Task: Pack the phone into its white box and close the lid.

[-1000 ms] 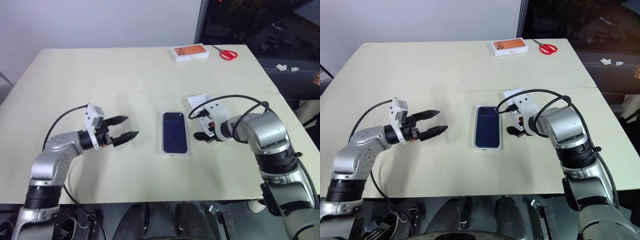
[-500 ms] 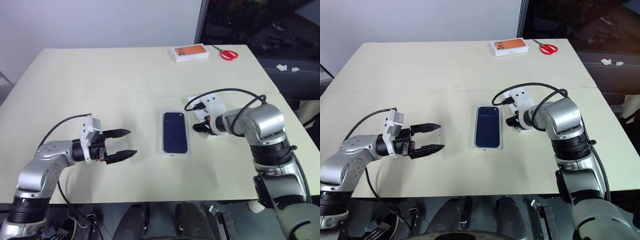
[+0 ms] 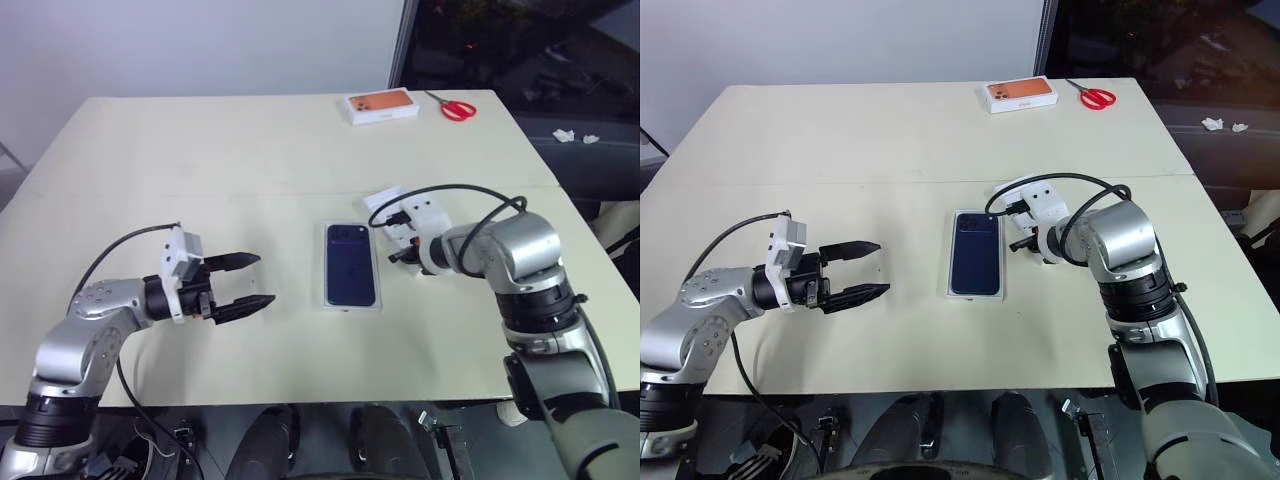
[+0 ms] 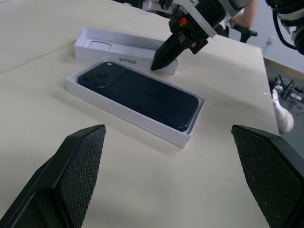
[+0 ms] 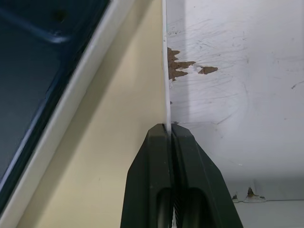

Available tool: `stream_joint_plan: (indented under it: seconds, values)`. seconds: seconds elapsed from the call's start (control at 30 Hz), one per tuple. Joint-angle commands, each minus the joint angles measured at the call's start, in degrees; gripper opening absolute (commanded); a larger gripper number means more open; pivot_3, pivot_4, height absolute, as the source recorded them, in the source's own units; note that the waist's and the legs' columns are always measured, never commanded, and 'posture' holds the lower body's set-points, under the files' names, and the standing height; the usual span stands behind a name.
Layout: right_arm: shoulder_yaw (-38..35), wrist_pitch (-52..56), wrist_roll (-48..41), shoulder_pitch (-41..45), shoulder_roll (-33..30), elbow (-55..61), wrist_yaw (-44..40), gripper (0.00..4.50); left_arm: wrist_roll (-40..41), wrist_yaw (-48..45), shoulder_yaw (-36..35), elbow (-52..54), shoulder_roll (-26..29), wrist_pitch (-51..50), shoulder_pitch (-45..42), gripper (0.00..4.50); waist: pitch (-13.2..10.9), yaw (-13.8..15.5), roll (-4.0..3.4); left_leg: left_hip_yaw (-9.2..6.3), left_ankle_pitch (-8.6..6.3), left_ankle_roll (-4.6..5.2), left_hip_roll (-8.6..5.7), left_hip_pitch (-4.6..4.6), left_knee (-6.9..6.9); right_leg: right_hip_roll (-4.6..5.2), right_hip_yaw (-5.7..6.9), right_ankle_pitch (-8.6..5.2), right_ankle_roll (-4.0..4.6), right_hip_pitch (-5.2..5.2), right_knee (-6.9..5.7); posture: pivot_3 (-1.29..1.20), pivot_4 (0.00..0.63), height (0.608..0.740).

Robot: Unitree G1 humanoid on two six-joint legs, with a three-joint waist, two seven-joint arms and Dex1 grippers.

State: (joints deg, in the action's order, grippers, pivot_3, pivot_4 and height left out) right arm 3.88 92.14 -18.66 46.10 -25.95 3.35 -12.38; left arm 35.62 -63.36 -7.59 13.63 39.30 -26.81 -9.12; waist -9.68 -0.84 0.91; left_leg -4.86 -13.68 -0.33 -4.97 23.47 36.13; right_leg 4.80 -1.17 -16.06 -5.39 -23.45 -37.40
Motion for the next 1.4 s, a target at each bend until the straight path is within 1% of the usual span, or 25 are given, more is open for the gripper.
stream_joint_plan:
  seconds: [0.03, 0.07, 0.1, 0.17, 0.27, 0.3, 0.33, 0.37, 0.43, 0.5, 0.6, 0.63, 0.7, 0.77, 0.93, 1.03, 1.1, 1.17, 1.27, 1.4]
  values:
    - [-7.47, -0.14, 1.33, 5.97, 3.04, 0.26, 1.55, 0.02, 0.68, 0.64, -1.59, 0.19, -0.25, 1.39, -1.12, 4.50, -0.05, -0.14, -0.07, 0.00, 0.00, 0.00, 0.00, 0.00, -0.01, -0.01, -0.01, 0.00, 0.00, -0.02, 0.00, 0.00, 0.150, 0.740]
    - [-8.65, -0.41, 1.16, 6.99, 3.93, 0.21, 1.54, 0.02, 0.44, 0.66, -1.62, -0.02, -0.21, 1.72, -1.20, 4.50, -0.06, -0.18, -0.10, 0.02, 0.00, 0.00, 0.00, 0.00, -0.02, -0.01, -0.03, 0.00, 0.00, -0.03, 0.00, 0.00, 0.150, 0.740]
    - [-9.18, -3.14, -0.30, 7.20, 4.68, 1.31, -0.08, 0.02, 0.54, 0.79, -1.78, -0.43, -0.21, 1.62, -1.59, 4.50, -0.06, -0.19, -0.11, 0.03, 0.00, 0.00, 0.01, 0.00, -0.04, -0.02, -0.03, 0.00, 0.00, -0.06, -0.01, 0.00, 0.150, 0.740]
    - [-7.64, -8.92, -3.58, 6.63, 5.13, 4.64, -5.12, 0.02, 0.97, 0.98, -2.11, -1.08, -0.15, 1.29, -2.30, 4.50, -0.06, -0.15, -0.11, 0.02, 0.01, -0.01, 0.05, 0.01, -0.07, -0.08, -0.02, 0.00, 0.00, -0.06, -0.01, 0.00, 0.150, 0.740]
    - [-18.32, -0.99, -13.90, 8.38, 14.85, 5.32, -10.89, 0.02, 1.29, 1.35, -2.77, -2.42, -0.05, 1.47, -3.46, 4.50, -0.07, -0.38, -0.11, 0.03, 0.00, -0.01, 0.12, 0.00, -0.06, -0.13, -0.02, 0.00, 0.00, -0.04, -0.01, 0.00, 0.150, 0.740]
    - [-22.63, 0.19, -18.18, 8.52, 18.35, 4.07, -10.99, 0.02, 1.83, 1.59, -3.25, -2.84, -0.11, 1.13, -3.89, 4.50, -0.07, -0.44, -0.11, 0.04, 0.01, -0.01, 0.15, 0.00, -0.05, -0.16, -0.02, 0.00, -0.01, -0.06, -0.04, 0.00, 0.150, 0.740]
    - [-24.44, 0.26, -20.88, 8.17, 19.95, 2.95, -10.46, 0.02, 2.32, 1.86, -3.68, -3.11, -0.14, 0.72, -4.24, 4.50, -0.07, -0.44, -0.11, 0.03, 0.01, -0.01, 0.17, -0.01, -0.05, -0.17, -0.03, 0.00, -0.01, -0.06, -0.07, 0.00, 0.150, 0.740]
    - [-25.29, 0.32, -22.36, 7.72, 20.89, 2.28, -9.34, 0.02, 2.57, 2.11, -3.96, -3.25, -0.14, 0.57, -4.42, 4.50, -0.08, -0.32, -0.14, 0.03, 0.01, -0.02, 0.20, -0.01, -0.05, -0.20, -0.03, 0.01, -0.01, -0.08, -0.09, 0.00, 0.150, 0.740]
    - [-28.94, 0.36, -28.42, 7.32, 24.22, -0.92, -6.03, 0.02, 3.48, 2.88, -4.85, -3.38, -0.06, 0.06, -4.82, 4.50, -0.08, 0.06, -0.13, 0.02, 0.02, -0.04, 0.19, -0.01, -0.04, -0.19, 0.00, 0.01, 0.00, -0.07, -0.10, 0.00, 0.150, 0.740]
    - [-36.22, 0.36, -33.23, 8.23, 29.42, -5.71, 0.35, 0.02, 3.25, 3.61, -5.77, -3.56, 0.21, 0.51, -4.98, 4.50, -0.08, 0.04, -0.13, 0.01, 0.02, -0.03, 0.13, -0.01, 0.00, -0.13, 0.01, 0.03, 0.04, -0.04, -0.07, 0.00, 0.150, 0.740]
    - [-41.56, 0.36, -40.93, 6.97, 35.66, -9.01, 9.30, 0.02, 3.28, 3.95, -7.59, -4.45, 1.31, 0.19, -5.14, 4.50, -0.08, -0.25, -0.14, 0.03, 0.02, -0.04, 0.10, -0.01, -0.03, -0.12, -0.04, 0.04, 0.06, -0.08, -0.08, 0.00, 0.150, 0.740]
    - [-42.12, 0.36, -43.66, 5.88, 37.23, -9.32, 11.97, 0.02, 3.23, 4.06, -8.12, -4.60, 1.75, 0.15, -5.13, 4.50, -0.10, -0.36, -0.17, 0.04, 0.03, -0.06, 0.12, -0.01, -0.10, -0.14, -0.06, 0.04, 0.07, -0.12, -0.09, 0.00, 0.150, 0.740]
    - [-41.47, 0.36, -47.16, 2.46, 39.67, -8.06, 16.88, 0.02, 3.96, 4.29, -9.42, -4.49, 2.43, -0.45, -4.93, 4.50, -0.13, -0.37, -0.22, 0.06, 0.06, -0.11, 0.16, 0.04, -0.15, -0.18, -0.08, 0.04, 0.07, -0.23, -0.13, 0.00, 0.150, 0.740]
    - [-42.50, 0.36, -50.67, -0.46, 41.82, -7.90, 20.58, 0.02, 4.38, 5.17, -10.98, -3.78, 2.62, -0.72, -4.04, 4.50, -0.14, -0.39, -0.24, 0.07, 0.07, -0.11, 0.16, 0.05, -0.15, -0.18, -0.09, 0.04, 0.07, -0.23, -0.13, 0.00, 0.150, 0.740]
    - [-40.52, 0.36, -60.51, -6.05, 42.16, -9.76, 28.88, 0.02, 3.83, 6.86, -10.29, -2.33, 1.26, -0.38, -2.95, 4.50, -0.14, -0.83, -0.23, 0.09, 0.07, -0.11, 0.19, 0.04, -0.14, -0.19, -0.10, 0.04, 0.07, -0.22, -0.14, 0.00, 0.150, 0.740]
    - [-38.70, -0.53, -65.61, -7.72, 40.57, -10.74, 32.87, 0.02, 3.39, 7.82, -9.08, -2.15, 0.14, -0.04, -3.26, 4.50, -0.13, -0.98, -0.22, 0.09, 0.07, -0.10, 0.19, 0.04, -0.11, -0.19, -0.09, 0.04, 0.07, -0.20, -0.14, 0.00, 0.150, 0.740]
    - [-35.87, -3.05, -70.43, -8.98, 39.25, -10.77, 36.05, 0.02, 3.33, 7.92, -8.81, -2.15, -0.11, 0.01, -3.29, 4.50, -0.02, -1.01, -0.10, 0.07, 0.07, -0.10, 0.19, 0.02, -0.15, -0.19, -0.07, 0.04, 0.07, -0.16, -0.10, 0.00, 0.150, 0.740]
    - [-31.48, -6.90, -76.65, -11.00, 37.55, -10.11, 39.27, 0.02, 3.73, 7.83, -8.72, -2.21, -0.20, -0.44, -3.43, 4.50, -0.18, -1.31, -0.35, 0.07, 0.04, -0.06, 0.22, -0.02, -0.16, -0.21, -0.05, 0.04, 0.08, -0.06, -0.01, 0.00, 0.150, 0.740]
    - [-24.10, -12.17, -85.34, -14.27, 33.78, -9.25, 43.19, 0.02, 3.56, 7.63, -8.23, -2.52, -0.19, -0.54, -3.86, 4.50, -0.12, -1.91, -0.31, 0.19, 0.03, -0.02, 0.20, -0.11, -0.10, -0.18, -0.16, 0.04, 0.06, -0.02, -0.09, 0.00, 0.150, 0.740]
    - [-16.70, -18.26, -92.57, -17.18, 29.14, -7.87, 45.66, 0.02, 3.06, 7.89, -6.77, -2.47, -0.72, -0.36, -4.09, 4.50, -0.15, -1.80, -0.34, 0.19, 0.03, -0.02, 0.31, -0.10, -0.17, -0.30, -0.13, 0.04, 0.07, -0.07, -0.08, 0.00, 0.150, 0.740]
